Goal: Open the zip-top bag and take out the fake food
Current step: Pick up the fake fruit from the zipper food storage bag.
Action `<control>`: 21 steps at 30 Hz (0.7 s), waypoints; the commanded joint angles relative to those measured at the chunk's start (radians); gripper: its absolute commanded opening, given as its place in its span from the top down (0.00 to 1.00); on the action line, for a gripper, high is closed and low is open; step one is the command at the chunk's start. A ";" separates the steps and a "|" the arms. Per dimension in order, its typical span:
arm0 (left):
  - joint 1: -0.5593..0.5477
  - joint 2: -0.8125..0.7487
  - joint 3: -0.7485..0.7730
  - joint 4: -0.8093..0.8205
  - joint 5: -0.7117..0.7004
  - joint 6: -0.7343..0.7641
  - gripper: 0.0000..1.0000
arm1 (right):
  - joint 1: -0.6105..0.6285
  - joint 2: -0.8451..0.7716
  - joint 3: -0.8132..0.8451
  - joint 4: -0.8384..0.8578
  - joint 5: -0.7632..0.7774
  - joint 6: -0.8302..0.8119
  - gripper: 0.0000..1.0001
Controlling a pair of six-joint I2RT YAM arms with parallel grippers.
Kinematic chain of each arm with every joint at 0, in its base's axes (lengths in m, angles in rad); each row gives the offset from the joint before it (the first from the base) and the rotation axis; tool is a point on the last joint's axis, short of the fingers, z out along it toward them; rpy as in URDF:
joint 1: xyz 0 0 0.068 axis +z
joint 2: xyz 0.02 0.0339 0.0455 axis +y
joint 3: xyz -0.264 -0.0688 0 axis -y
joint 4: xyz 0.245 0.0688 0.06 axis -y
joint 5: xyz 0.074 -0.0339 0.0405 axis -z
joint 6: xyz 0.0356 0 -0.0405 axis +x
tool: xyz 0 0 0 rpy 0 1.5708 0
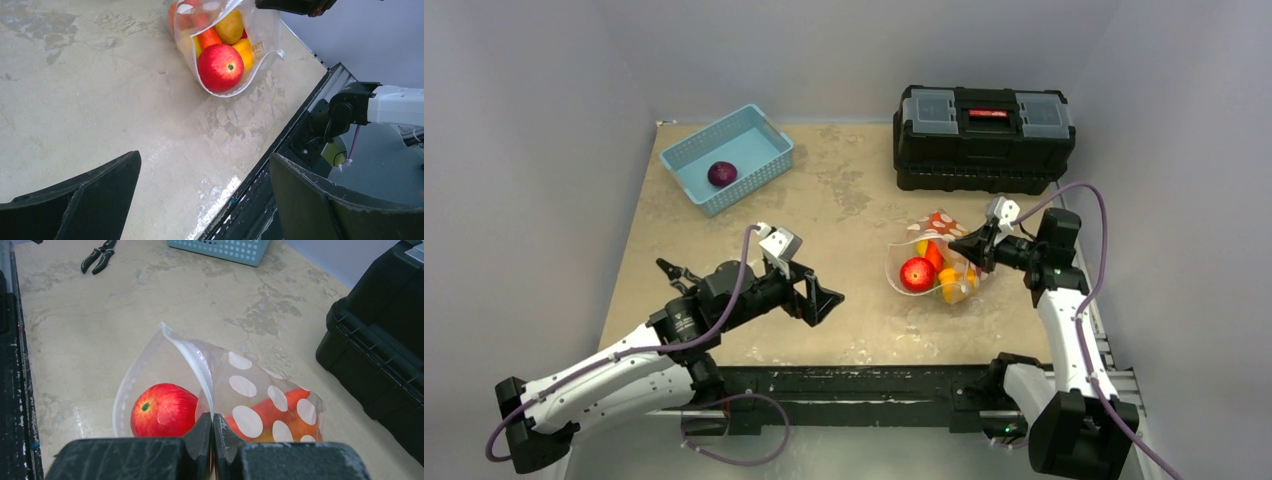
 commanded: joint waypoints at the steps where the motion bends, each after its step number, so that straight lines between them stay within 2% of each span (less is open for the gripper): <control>1: -0.077 0.034 0.010 0.140 -0.113 0.026 0.00 | -0.007 -0.026 0.040 0.001 -0.031 -0.016 1.00; 5: -0.094 0.052 -0.010 0.183 -0.168 0.010 0.00 | -0.006 -0.035 0.043 -0.001 -0.033 -0.014 1.00; 11: -0.092 -0.022 -0.085 0.226 -0.244 -0.071 0.00 | -0.007 -0.044 0.042 0.005 -0.042 -0.003 1.00; 15: -0.092 -0.027 -0.125 0.287 -0.176 -0.074 0.00 | -0.007 -0.046 0.040 0.017 -0.043 0.014 1.00; 21: -0.095 0.103 -0.039 0.267 -0.057 -0.087 0.00 | -0.007 -0.060 0.031 0.057 -0.059 0.063 1.00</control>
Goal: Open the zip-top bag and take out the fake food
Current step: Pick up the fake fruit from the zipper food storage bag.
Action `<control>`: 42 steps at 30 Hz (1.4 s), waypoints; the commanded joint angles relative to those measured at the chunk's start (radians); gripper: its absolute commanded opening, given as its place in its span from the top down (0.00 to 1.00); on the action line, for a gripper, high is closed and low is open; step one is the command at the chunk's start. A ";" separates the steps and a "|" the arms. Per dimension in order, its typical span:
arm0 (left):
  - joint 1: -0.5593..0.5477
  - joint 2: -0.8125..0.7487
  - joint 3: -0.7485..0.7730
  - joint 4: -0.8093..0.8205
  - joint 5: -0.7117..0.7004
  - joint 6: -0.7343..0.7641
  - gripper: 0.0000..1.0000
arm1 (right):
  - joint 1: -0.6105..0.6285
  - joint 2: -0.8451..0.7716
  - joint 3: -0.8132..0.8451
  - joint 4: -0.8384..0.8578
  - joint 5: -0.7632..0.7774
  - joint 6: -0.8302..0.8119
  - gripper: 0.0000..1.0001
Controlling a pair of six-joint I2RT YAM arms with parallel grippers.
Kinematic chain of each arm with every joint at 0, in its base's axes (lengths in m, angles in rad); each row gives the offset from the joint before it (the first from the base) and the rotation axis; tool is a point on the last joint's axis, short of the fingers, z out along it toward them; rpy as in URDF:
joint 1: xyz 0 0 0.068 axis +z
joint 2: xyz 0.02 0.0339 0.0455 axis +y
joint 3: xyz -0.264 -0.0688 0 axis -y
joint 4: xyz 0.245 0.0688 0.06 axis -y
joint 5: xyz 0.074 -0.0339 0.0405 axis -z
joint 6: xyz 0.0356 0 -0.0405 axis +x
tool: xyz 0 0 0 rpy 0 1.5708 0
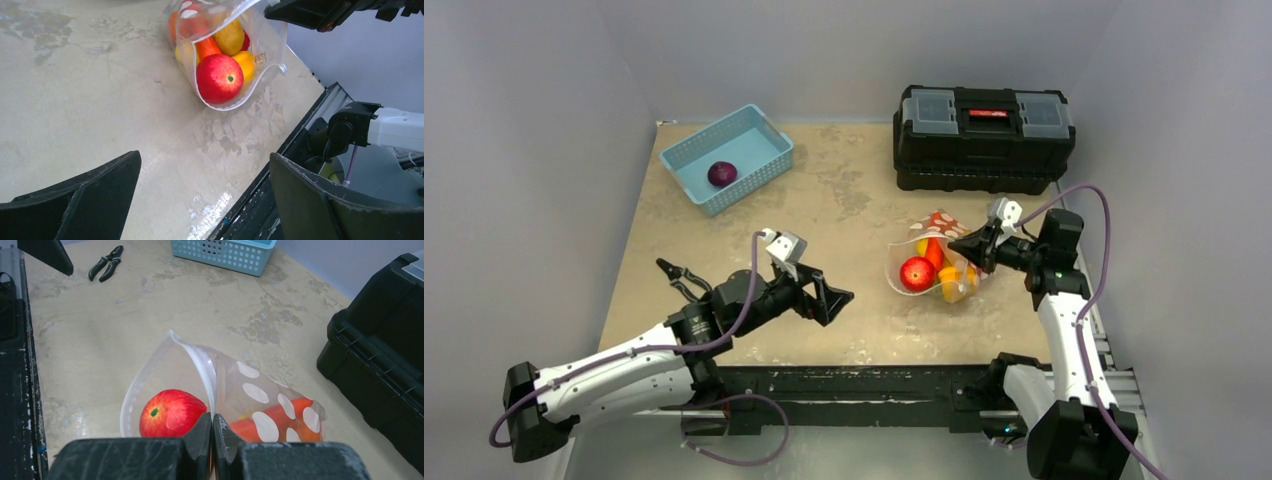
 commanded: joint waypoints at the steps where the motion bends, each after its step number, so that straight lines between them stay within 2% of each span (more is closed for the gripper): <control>1: -0.008 0.097 0.082 0.057 0.096 -0.033 0.00 | -0.006 -0.026 0.029 0.061 -0.036 0.049 1.00; 12: -0.077 0.334 0.183 0.192 0.061 -0.024 0.00 | -0.005 -0.014 0.019 0.144 -0.023 0.177 1.00; 23: -0.116 0.448 0.191 0.328 -0.007 -0.086 0.00 | -0.002 -0.016 0.015 0.181 -0.019 0.233 1.00; 42: -0.142 0.599 0.283 0.320 -0.129 -0.196 0.00 | 0.001 -0.015 0.006 0.212 0.017 0.272 1.00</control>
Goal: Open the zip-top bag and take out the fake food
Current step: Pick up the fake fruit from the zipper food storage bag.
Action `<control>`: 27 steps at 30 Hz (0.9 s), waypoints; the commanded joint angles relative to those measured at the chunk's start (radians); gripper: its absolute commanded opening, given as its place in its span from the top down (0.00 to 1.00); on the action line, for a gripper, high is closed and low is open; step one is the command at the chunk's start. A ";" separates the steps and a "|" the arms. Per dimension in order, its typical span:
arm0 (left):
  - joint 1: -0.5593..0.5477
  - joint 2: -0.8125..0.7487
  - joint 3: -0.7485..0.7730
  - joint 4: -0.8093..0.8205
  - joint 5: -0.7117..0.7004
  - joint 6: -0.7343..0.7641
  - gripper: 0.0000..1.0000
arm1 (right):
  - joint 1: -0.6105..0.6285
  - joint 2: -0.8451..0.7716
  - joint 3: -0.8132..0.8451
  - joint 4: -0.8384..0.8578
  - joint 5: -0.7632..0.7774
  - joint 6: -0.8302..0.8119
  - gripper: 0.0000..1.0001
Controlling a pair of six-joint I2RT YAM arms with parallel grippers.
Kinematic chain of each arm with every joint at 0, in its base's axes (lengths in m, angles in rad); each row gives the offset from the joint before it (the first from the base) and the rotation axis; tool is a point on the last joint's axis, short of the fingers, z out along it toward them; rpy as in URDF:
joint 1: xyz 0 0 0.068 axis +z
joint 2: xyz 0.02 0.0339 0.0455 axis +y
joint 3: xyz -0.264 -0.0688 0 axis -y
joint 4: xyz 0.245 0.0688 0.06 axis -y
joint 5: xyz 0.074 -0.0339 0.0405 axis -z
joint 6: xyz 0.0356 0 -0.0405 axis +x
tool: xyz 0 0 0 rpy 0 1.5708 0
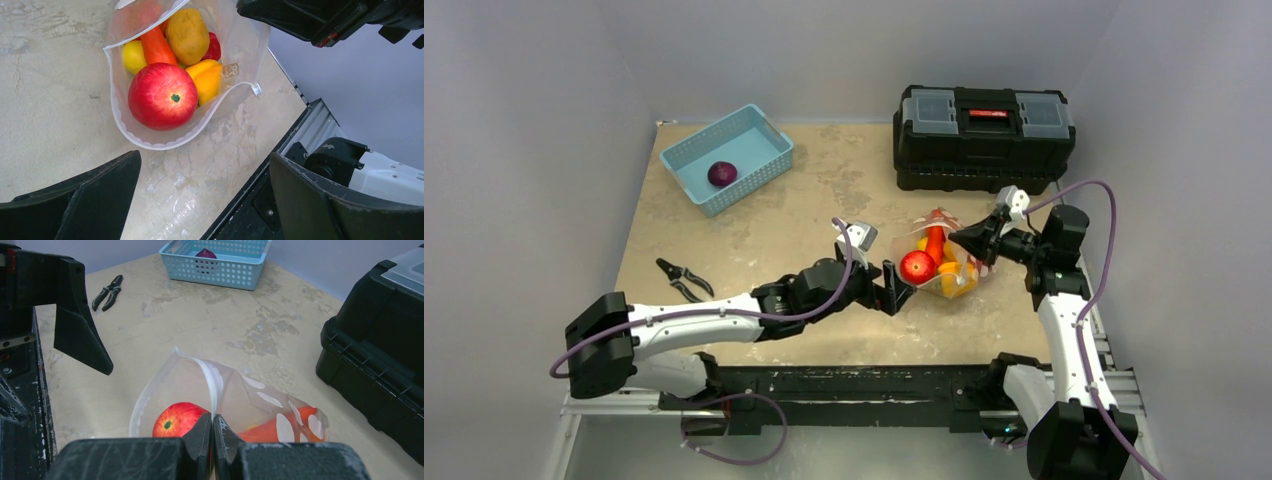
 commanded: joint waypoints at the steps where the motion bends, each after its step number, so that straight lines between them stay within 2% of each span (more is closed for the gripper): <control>1: -0.005 0.029 0.051 0.047 -0.051 -0.059 0.00 | 0.001 -0.008 0.007 0.045 0.012 0.017 1.00; 9: -0.005 0.104 0.108 0.061 -0.085 -0.078 0.01 | 0.001 -0.014 0.005 0.046 0.007 0.019 1.00; 14: -0.005 0.168 0.200 0.022 -0.075 -0.042 0.11 | 0.000 -0.018 0.003 0.049 0.004 0.023 1.00; 22: 0.029 0.303 0.385 -0.268 -0.087 0.094 0.10 | 0.000 -0.025 0.004 0.048 0.000 0.024 1.00; 27: 0.046 0.358 0.461 -0.356 -0.083 0.165 0.08 | 0.001 -0.025 0.005 0.048 -0.001 0.024 1.00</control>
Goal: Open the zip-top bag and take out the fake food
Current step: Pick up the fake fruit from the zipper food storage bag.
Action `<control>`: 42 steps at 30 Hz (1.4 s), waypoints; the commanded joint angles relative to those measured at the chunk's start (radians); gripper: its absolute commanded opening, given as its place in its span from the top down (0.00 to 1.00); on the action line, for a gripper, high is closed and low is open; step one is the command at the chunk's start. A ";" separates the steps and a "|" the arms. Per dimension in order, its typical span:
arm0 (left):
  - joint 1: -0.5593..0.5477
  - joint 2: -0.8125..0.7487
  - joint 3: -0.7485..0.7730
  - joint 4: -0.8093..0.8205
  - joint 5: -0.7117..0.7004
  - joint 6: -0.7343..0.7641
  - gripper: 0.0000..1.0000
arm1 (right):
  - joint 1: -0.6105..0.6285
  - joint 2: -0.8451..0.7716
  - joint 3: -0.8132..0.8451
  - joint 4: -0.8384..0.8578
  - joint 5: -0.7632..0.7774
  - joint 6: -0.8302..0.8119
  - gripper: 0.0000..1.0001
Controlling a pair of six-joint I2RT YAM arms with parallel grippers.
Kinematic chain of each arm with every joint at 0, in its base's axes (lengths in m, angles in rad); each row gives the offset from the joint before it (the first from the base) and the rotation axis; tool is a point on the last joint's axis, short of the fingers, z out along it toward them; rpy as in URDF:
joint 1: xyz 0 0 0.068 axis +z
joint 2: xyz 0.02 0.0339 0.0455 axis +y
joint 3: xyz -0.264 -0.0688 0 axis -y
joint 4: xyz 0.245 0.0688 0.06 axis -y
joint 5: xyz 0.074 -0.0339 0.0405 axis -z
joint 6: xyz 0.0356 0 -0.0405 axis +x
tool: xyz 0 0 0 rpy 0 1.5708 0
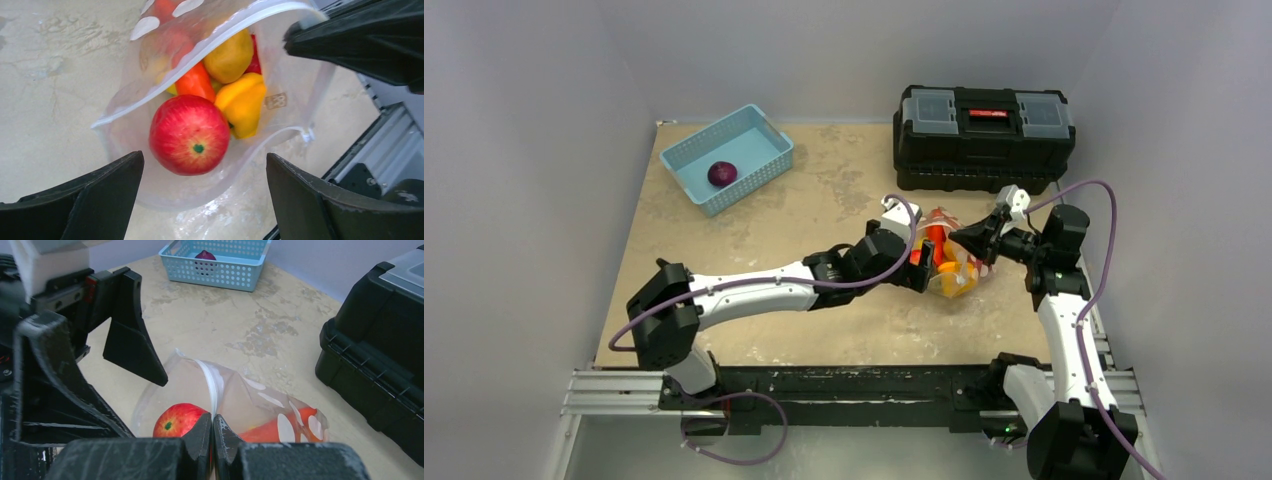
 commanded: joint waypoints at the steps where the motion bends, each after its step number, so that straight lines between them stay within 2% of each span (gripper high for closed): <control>1: 0.017 0.045 0.095 -0.122 -0.005 0.098 0.08 | 0.001 -0.025 0.005 0.034 -0.004 0.010 1.00; 11: 0.035 0.144 0.187 -0.176 0.019 0.157 0.07 | 0.001 -0.025 0.005 0.034 -0.005 0.010 1.00; 27: 0.047 0.266 0.237 -0.132 0.013 0.178 0.07 | 0.000 -0.022 0.003 0.035 -0.008 0.010 1.00; 39: 0.047 0.320 0.230 -0.079 -0.090 0.151 0.17 | 0.001 -0.021 0.003 0.035 -0.012 0.012 1.00; 42: 0.047 0.324 0.228 -0.062 -0.104 0.152 0.27 | 0.001 -0.020 0.002 0.036 -0.013 0.012 1.00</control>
